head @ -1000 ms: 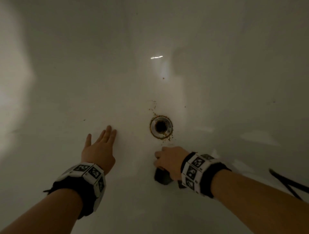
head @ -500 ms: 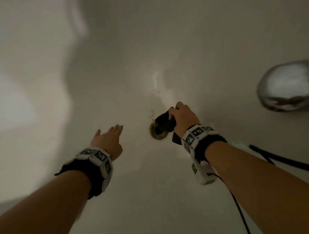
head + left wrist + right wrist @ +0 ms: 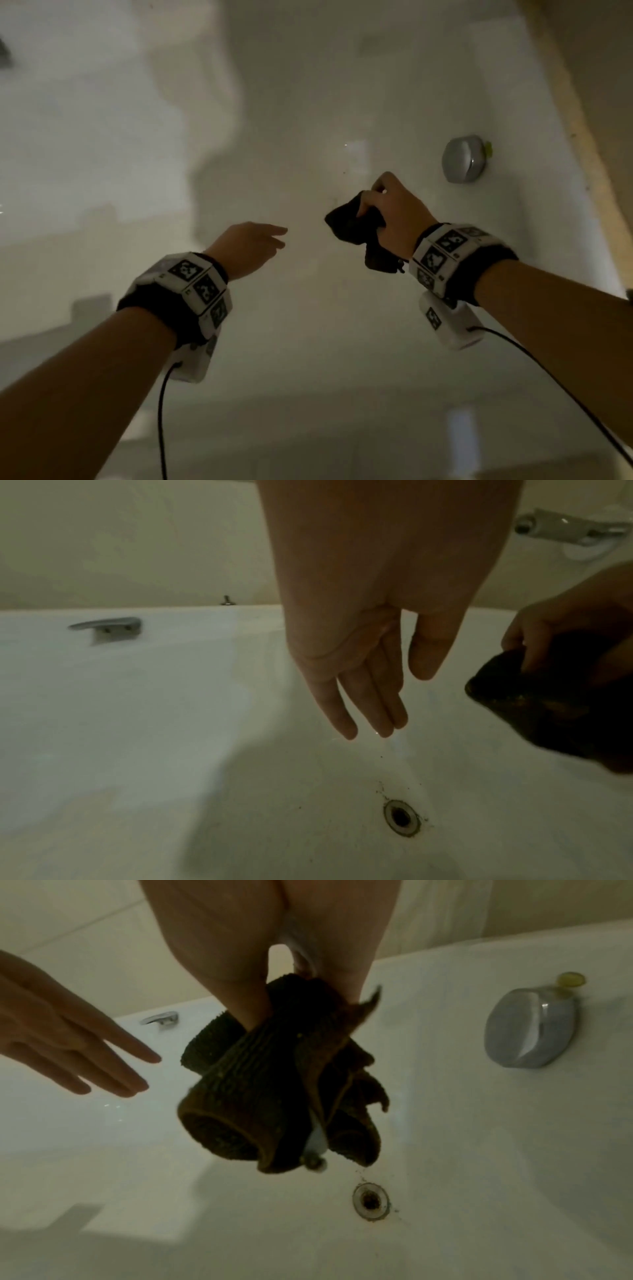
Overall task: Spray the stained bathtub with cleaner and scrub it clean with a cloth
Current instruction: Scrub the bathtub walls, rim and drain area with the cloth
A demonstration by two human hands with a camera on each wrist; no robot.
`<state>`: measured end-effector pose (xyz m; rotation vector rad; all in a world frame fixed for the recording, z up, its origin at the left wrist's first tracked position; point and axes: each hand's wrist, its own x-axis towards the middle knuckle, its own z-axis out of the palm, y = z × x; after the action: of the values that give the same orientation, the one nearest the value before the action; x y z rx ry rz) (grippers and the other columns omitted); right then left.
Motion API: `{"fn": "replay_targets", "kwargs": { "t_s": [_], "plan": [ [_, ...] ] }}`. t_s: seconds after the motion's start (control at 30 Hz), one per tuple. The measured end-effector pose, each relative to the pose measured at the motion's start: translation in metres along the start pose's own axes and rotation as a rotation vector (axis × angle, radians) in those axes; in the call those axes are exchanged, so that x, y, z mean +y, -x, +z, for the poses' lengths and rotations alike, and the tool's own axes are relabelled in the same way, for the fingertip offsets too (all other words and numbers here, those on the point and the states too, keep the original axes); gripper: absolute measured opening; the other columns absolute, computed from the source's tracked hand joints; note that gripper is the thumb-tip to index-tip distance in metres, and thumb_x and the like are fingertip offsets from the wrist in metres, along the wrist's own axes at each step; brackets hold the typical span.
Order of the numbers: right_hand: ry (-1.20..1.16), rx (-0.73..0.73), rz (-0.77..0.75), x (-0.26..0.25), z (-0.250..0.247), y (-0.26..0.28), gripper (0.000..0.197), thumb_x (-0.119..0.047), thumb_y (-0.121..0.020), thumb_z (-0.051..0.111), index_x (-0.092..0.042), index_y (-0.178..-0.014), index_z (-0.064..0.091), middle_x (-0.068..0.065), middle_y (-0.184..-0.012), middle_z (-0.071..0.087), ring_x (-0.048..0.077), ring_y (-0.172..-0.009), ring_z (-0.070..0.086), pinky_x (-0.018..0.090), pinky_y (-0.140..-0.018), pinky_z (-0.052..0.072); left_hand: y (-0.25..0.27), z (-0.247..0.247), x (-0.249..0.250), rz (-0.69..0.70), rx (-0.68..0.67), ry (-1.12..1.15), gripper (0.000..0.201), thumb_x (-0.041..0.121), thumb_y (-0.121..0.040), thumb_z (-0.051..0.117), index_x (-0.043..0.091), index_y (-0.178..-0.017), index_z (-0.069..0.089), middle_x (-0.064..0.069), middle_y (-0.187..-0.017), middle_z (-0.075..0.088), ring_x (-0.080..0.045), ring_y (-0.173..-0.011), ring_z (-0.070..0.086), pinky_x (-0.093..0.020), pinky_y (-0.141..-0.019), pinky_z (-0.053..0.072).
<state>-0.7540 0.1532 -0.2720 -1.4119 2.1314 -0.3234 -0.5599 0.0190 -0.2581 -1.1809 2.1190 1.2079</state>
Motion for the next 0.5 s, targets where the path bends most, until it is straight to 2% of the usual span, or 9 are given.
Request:
{"fn": "replay_targets", "kwargs": {
  "t_s": [0.03,0.1,0.13,0.2,0.3,0.4,0.43,0.5],
  "plan": [
    [0.0,-0.015,-0.019,-0.009,0.002,0.006,0.024,0.005,-0.08,0.056,-0.005,-0.102,0.059,0.013,-0.115,0.04,0.021,-0.077,0.041,0.029,-0.066,0.038,0.013,-0.002,-0.007,-0.007,0.014,0.086,0.039,0.001,-0.094,0.048,0.014,-0.13,0.054,-0.008,-0.122,0.064,-0.023,-0.117,0.057,-0.034,-0.109,0.037],
    [-0.01,-0.05,-0.047,-0.029,0.008,0.016,0.022,0.004,-0.081,0.056,-0.004,-0.101,0.058,0.012,-0.115,0.04,0.021,-0.076,0.04,0.026,-0.065,0.033,0.036,-0.003,-0.017,-0.04,0.062,0.189,0.038,0.004,-0.094,0.05,0.015,-0.13,0.055,-0.006,-0.122,0.064,-0.019,-0.117,0.057,-0.026,-0.105,0.038],
    [-0.015,-0.074,-0.068,-0.039,0.012,0.02,0.022,0.004,-0.08,0.056,-0.004,-0.101,0.058,0.012,-0.115,0.041,0.022,-0.077,0.041,0.026,-0.065,0.032,0.047,0.0,-0.021,-0.065,0.073,0.217,0.038,0.007,-0.095,0.051,0.017,-0.131,0.054,-0.003,-0.122,0.063,-0.016,-0.117,0.056,-0.02,-0.1,0.037],
    [-0.018,-0.124,-0.128,-0.059,0.022,0.027,0.024,0.005,-0.078,0.056,-0.003,-0.101,0.059,0.012,-0.115,0.04,0.027,-0.084,0.047,0.028,-0.066,0.037,0.07,0.009,-0.028,-0.089,0.079,0.273,0.039,0.014,-0.095,0.053,0.02,-0.134,0.051,0.0,-0.126,0.061,-0.013,-0.119,0.054,-0.016,-0.094,0.036],
    [-0.048,-0.212,-0.178,-0.091,0.034,0.04,0.027,0.004,-0.081,0.054,-0.006,-0.105,0.057,0.009,-0.117,0.039,0.028,-0.086,0.051,0.033,-0.073,0.047,0.105,0.032,-0.04,-0.117,0.044,0.307,0.043,0.023,-0.097,0.048,0.023,-0.14,0.042,0.003,-0.135,0.054,-0.013,-0.125,0.049,-0.015,-0.098,0.031],
    [-0.027,-0.293,-0.204,-0.116,0.042,0.053,0.027,0.001,-0.084,0.054,-0.01,-0.109,0.054,0.005,-0.121,0.037,0.022,-0.084,0.048,0.028,-0.071,0.042,0.132,0.051,-0.061,-0.196,0.099,0.382,0.045,0.027,-0.099,0.044,0.023,-0.143,0.038,0.004,-0.138,0.05,-0.012,-0.129,0.045,-0.012,-0.097,0.027],
    [-0.014,-0.306,-0.224,-0.122,0.044,0.057,0.027,0.001,-0.084,0.054,-0.01,-0.109,0.054,0.005,-0.12,0.037,0.021,-0.081,0.046,0.028,-0.07,0.042,0.139,0.056,-0.068,-0.219,0.12,0.425,0.044,0.028,-0.099,0.044,0.022,-0.142,0.038,0.004,-0.138,0.049,-0.012,-0.13,0.044,-0.013,-0.1,0.027],
    [-0.042,-0.323,-0.237,-0.132,0.047,0.064,0.024,0.0,-0.084,0.053,-0.009,-0.107,0.055,0.008,-0.118,0.04,0.02,-0.073,0.044,0.03,-0.067,0.044,0.147,0.063,-0.078,-0.251,0.168,0.565,0.044,0.031,-0.098,0.044,0.022,-0.141,0.041,0.002,-0.141,0.048,-0.014,-0.129,0.045,-0.026,-0.112,0.028]
  ]
}}
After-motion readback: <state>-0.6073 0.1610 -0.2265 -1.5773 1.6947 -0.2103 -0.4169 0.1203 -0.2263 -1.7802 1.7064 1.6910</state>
